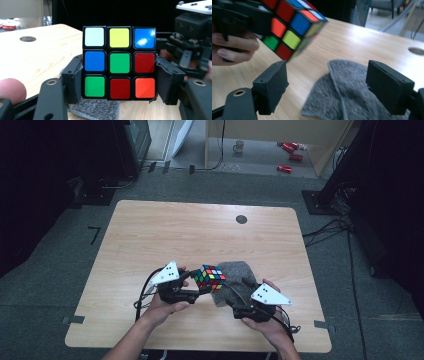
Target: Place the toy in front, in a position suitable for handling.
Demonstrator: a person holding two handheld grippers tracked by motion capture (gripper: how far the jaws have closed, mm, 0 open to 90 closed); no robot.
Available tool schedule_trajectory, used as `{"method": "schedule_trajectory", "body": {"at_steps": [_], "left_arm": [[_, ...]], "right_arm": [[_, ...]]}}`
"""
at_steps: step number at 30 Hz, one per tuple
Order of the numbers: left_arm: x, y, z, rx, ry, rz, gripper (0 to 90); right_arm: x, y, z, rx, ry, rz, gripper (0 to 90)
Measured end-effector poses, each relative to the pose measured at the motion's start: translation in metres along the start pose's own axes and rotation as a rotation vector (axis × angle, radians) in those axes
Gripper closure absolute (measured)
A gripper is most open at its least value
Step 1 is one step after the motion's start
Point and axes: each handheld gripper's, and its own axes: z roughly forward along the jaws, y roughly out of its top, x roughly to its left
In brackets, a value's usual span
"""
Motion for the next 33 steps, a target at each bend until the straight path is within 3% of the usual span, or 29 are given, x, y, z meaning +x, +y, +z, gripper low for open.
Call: {"method": "schedule_trajectory", "body": {"at_steps": [10, 17, 28, 33], "left_arm": [[-0.001, 0.002, -0.005, 0.053, 0.035, -0.070, 35.5], [-0.002, 0.001, -0.011, 0.076, 0.061, -0.104, 35.5], [-0.004, -0.002, -0.014, 0.107, 0.090, -0.147, 35.5], [0.000, -0.002, -0.013, 0.116, 0.071, -0.221, 35.5]], "right_arm": [[0.016, 0.002, 0.013, -0.085, 0.032, -0.106, 18.9], [0.026, 0.001, 0.027, -0.087, 0.050, -0.190, 17.7], [0.037, 0.001, 0.039, -0.101, 0.051, -0.255, 21.5], [0.041, -0.001, 0.042, -0.105, 0.042, -0.294, 25.4]]}}
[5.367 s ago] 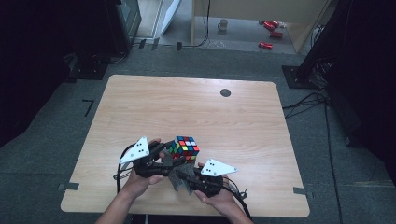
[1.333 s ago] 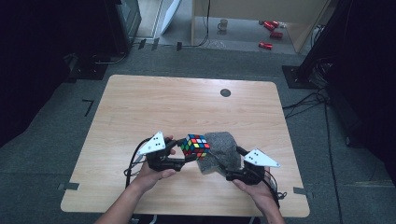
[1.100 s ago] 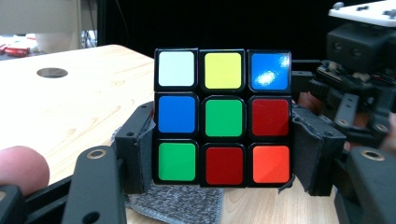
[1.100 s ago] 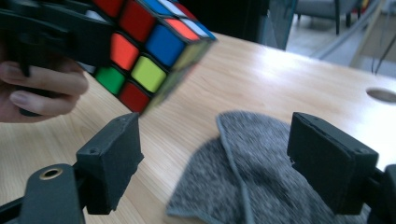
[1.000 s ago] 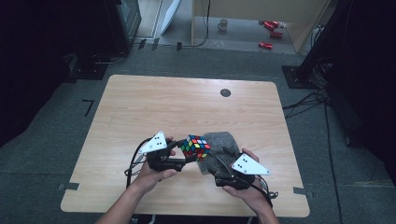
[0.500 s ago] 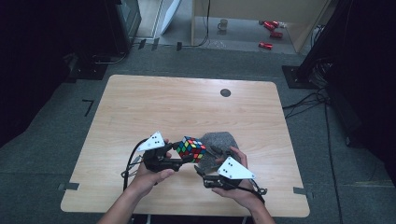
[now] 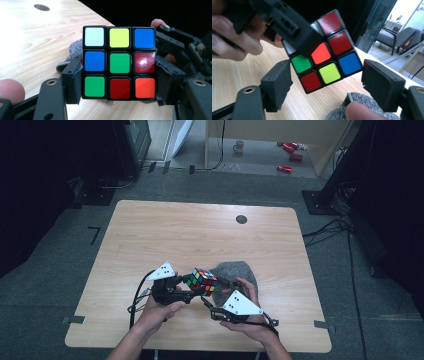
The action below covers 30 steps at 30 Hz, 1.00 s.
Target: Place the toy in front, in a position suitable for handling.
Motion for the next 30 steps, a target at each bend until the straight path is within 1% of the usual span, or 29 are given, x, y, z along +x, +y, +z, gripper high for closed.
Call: {"method": "schedule_trajectory", "body": {"at_steps": [2, 4, 5, 9, 10, 12, 14, 15, 17, 19, 21, 27, 30], "left_arm": [[-0.001, 0.000, 0.001, 0.009, -0.006, -0.004, 35.4], [-0.001, 0.000, 0.002, 0.011, -0.005, -0.007, 35.5], [-0.001, 0.000, 0.002, 0.012, -0.009, -0.018, 35.5], [0.000, 0.001, 0.003, 0.025, -0.020, -0.050, 35.4], [0.001, 0.002, 0.004, 0.030, -0.029, -0.070, 35.4], [0.002, 0.002, 0.005, 0.043, -0.061, -0.098, 35.4], [0.000, 0.002, 0.006, 0.050, -0.050, -0.091, 35.4], [0.001, 0.002, 0.006, 0.052, -0.051, -0.092, 35.4], [0.002, 0.003, 0.005, 0.049, -0.063, -0.104, 35.3], [0.004, 0.003, 0.004, 0.044, -0.075, -0.107, 35.2], [0.004, 0.003, 0.004, 0.040, -0.087, -0.110, 35.0], [0.007, 0.004, 0.006, 0.027, -0.128, -0.125, 33.8], [0.009, 0.007, 0.005, -0.002, -0.161, -0.142, 32.9]], "right_arm": [[0.003, -0.001, 0.001, 0.010, -0.017, -0.016, 25.8], [0.003, -0.001, 0.001, 0.012, -0.020, -0.024, 25.9], [0.003, -0.002, 0.001, 0.013, -0.024, -0.026, 26.2], [0.005, -0.003, 0.001, 0.012, -0.051, -0.064, 27.8], [0.006, -0.003, 0.001, 0.014, -0.061, -0.077, 28.4], [0.008, -0.004, 0.002, 0.018, -0.079, -0.110, 29.3], [0.010, -0.004, 0.003, 0.022, -0.089, -0.129, 29.8], [0.009, -0.005, 0.003, 0.025, -0.088, -0.133, 30.1], [0.009, -0.006, 0.002, 0.027, -0.081, -0.148, 31.8], [0.009, -0.006, 0.001, 0.029, -0.074, -0.160, 34.1], [0.008, -0.006, 0.000, 0.024, -0.067, -0.152, 34.2], [0.005, -0.006, -0.003, 0.031, -0.059, -0.137, 34.3], [0.003, -0.007, -0.007, 0.037, -0.068, -0.121, 34.4]]}}
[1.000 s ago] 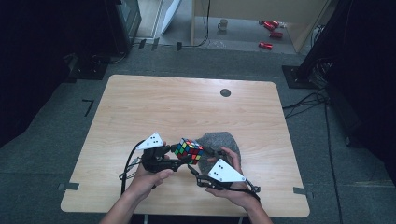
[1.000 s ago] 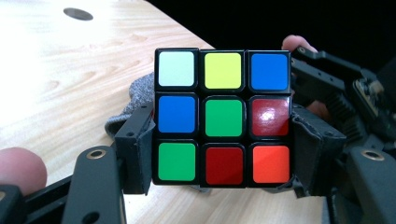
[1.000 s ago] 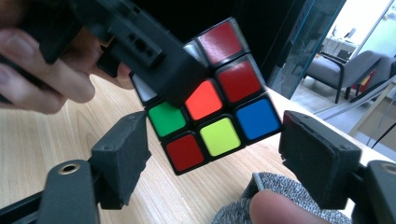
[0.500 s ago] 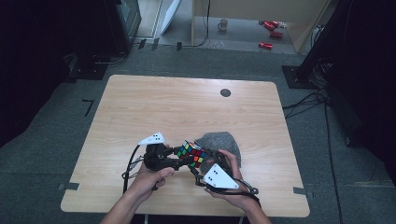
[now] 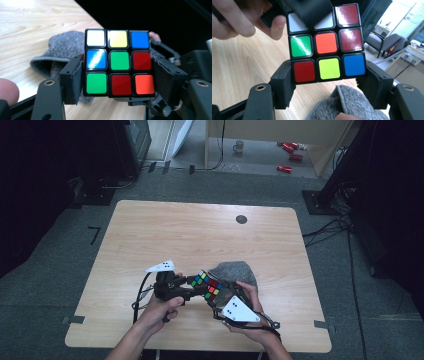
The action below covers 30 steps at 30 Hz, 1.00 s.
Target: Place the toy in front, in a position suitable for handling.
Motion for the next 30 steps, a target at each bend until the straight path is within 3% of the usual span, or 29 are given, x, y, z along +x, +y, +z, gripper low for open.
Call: {"method": "schedule_trajectory", "body": {"at_steps": [5, 8, 11, 17, 20, 23, 28, 30], "left_arm": [[0.002, 0.006, -0.003, -0.059, -0.026, 0.006, 31.7], [0.005, 0.007, 0.000, -0.082, -0.020, 0.024, 31.5], [0.007, 0.005, 0.011, -0.063, 0.037, 0.065, 31.9], [0.007, -0.005, 0.046, 0.012, 0.223, 0.206, 33.7], [0.009, -0.005, 0.059, 0.015, 0.267, 0.228, 34.0], [0.011, -0.006, 0.076, 0.054, 0.316, 0.261, 34.4], [0.008, -0.012, 0.109, 0.146, 0.441, 0.354, 34.7], [0.006, -0.015, 0.120, 0.182, 0.504, 0.400, 42.8]], "right_arm": [[-0.013, -0.007, -0.009, 0.022, -0.036, 0.059, 34.4], [-0.029, -0.015, -0.019, 0.028, -0.074, 0.125, 34.4], [-0.040, -0.022, -0.030, 0.033, -0.110, 0.176, 34.5], [-0.056, -0.033, -0.051, 0.042, -0.161, 0.252, 34.5], [-0.059, -0.037, -0.059, 0.043, -0.162, 0.293, 34.5], [-0.062, -0.041, -0.065, 0.043, -0.164, 0.343, 34.5], [-0.064, -0.044, -0.072, 0.042, -0.162, 0.381, 34.5], [-0.064, -0.044, -0.074, 0.042, -0.160, 0.387, 34.5]]}}
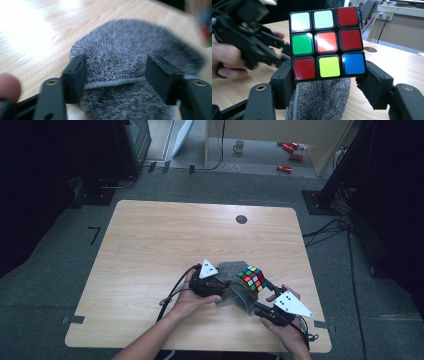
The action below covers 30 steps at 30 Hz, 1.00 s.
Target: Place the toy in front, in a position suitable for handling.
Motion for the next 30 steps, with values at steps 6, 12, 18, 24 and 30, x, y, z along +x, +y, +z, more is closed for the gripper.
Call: {"method": "schedule_trajectory", "body": {"at_steps": [6, 12, 18, 24, 30], "left_arm": [[-0.013, -0.011, 0.021, 0.133, 0.046, 0.086, 61.1], [0.004, -0.010, 0.008, 0.100, -0.029, 0.012, 90.0], [0.026, -0.003, -0.027, -0.064, -0.136, -0.015, 90.0], [0.040, 0.000, -0.063, -0.192, -0.218, -0.025, 90.0], [0.058, -0.005, -0.096, -0.360, -0.367, -0.077, 90.0]], "right_arm": [[-0.001, 0.000, -0.002, -0.004, 0.014, 0.021, 34.6], [0.002, 0.000, 0.000, -0.001, 0.030, 0.017, 34.6], [0.002, 0.002, 0.003, -0.005, 0.045, 0.017, 34.7], [0.004, 0.003, 0.009, -0.001, 0.068, 0.017, 34.7], [0.011, 0.003, 0.019, 0.007, 0.111, 0.006, 34.7]]}}
